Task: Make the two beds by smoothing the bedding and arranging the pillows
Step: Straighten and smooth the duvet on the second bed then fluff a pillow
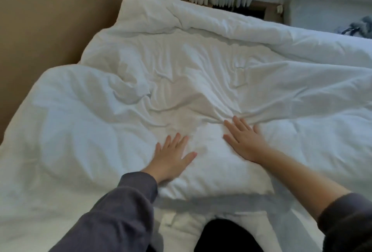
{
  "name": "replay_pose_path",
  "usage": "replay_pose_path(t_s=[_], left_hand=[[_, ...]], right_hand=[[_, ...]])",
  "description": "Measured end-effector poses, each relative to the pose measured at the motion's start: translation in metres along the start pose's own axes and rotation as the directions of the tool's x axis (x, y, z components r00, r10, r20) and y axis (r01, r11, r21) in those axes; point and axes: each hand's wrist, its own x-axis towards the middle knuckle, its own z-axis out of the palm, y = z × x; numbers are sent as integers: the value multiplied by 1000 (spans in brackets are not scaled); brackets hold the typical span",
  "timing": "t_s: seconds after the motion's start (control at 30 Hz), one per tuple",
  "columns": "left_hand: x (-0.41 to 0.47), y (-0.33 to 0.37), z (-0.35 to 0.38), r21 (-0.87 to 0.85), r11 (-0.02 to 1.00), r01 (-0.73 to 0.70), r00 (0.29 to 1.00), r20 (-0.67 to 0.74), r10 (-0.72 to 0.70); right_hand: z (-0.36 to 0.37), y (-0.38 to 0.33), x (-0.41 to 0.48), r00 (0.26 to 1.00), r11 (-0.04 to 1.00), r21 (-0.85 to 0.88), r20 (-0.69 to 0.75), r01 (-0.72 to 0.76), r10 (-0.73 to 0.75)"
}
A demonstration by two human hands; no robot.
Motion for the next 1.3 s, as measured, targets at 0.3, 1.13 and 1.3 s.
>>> replay_pose_path(t_s=[0.3, 1.13, 1.3], left_hand=[[-112, 12, 45, 325, 940, -102, 981, -123, 149], [-90, -20, 94, 589, 806, -59, 988, -83, 133], [-90, -33, 92, 632, 750, -198, 957, -40, 286]], right_hand=[[55, -16, -161, 980, 990, -121, -177, 68, -89], [111, 28, -156, 984, 918, -394, -174, -45, -27], [121, 34, -143, 970, 920, -392, -235, -29, -69]])
